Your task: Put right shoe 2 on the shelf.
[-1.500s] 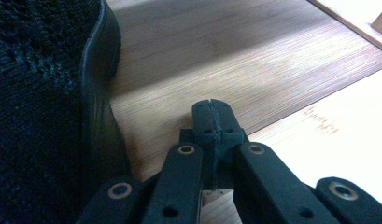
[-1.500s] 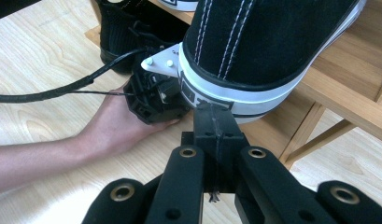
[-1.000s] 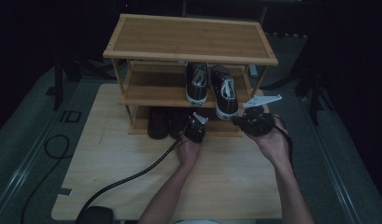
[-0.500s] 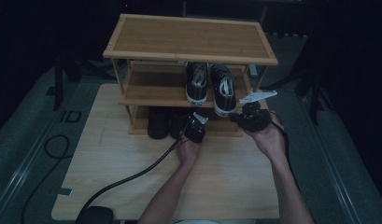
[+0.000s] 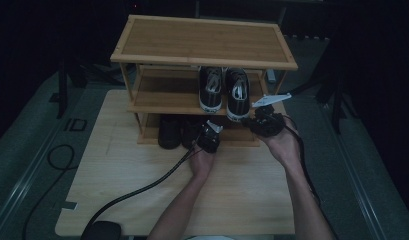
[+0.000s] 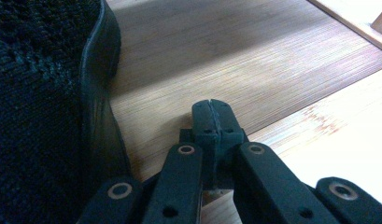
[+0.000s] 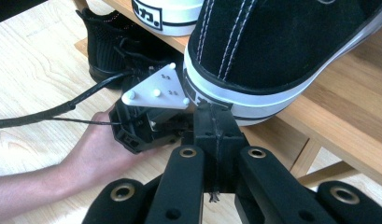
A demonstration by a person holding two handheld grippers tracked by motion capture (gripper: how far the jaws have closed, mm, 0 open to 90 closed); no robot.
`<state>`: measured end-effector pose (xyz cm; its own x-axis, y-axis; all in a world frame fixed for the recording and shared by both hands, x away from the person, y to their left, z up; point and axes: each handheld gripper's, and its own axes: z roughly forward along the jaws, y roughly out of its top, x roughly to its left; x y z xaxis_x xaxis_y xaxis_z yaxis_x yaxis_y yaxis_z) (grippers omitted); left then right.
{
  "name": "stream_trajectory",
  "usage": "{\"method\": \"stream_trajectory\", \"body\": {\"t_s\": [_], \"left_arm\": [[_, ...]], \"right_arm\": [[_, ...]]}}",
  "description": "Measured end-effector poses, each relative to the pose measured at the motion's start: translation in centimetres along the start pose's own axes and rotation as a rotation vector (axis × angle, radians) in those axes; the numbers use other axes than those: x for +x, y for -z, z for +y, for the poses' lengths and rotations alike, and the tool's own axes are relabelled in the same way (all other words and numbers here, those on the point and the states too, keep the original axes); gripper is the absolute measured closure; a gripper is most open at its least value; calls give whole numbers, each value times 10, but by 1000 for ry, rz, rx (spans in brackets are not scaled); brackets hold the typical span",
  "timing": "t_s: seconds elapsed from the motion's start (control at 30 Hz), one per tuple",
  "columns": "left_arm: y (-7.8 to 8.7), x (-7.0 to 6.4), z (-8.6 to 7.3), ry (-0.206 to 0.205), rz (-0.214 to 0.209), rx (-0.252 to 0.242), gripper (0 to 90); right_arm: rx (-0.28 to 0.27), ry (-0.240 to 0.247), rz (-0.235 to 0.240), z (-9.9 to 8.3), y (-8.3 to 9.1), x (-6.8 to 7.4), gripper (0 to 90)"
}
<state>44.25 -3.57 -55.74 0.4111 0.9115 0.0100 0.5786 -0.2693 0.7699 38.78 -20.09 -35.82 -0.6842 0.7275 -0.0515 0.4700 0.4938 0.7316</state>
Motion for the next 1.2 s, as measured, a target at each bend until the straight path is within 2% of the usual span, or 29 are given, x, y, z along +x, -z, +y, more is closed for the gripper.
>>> {"method": "stream_trajectory", "body": {"t_s": [0.13, 0.53, 0.83, 0.97, 1.2], "left_arm": [[0, 0, 0, 0, -1, -1, 900], [0, 0, 0, 1, -2, -1, 900], [0, 0, 0, 2, -3, -1, 900], [0, 0, 0, 2, -2, -1, 900], [0, 0, 0, 5, -8, -3, 900]], "right_arm": [[4, 7, -10, 4, -3, -1, 900], [3, 1, 17, 9, -8, -4, 900], [9, 6, 2, 13, -17, -4, 900], [5, -7, 11, 15, -19, -6, 900], [14, -2, 6, 19, -23, -6, 900]]}}
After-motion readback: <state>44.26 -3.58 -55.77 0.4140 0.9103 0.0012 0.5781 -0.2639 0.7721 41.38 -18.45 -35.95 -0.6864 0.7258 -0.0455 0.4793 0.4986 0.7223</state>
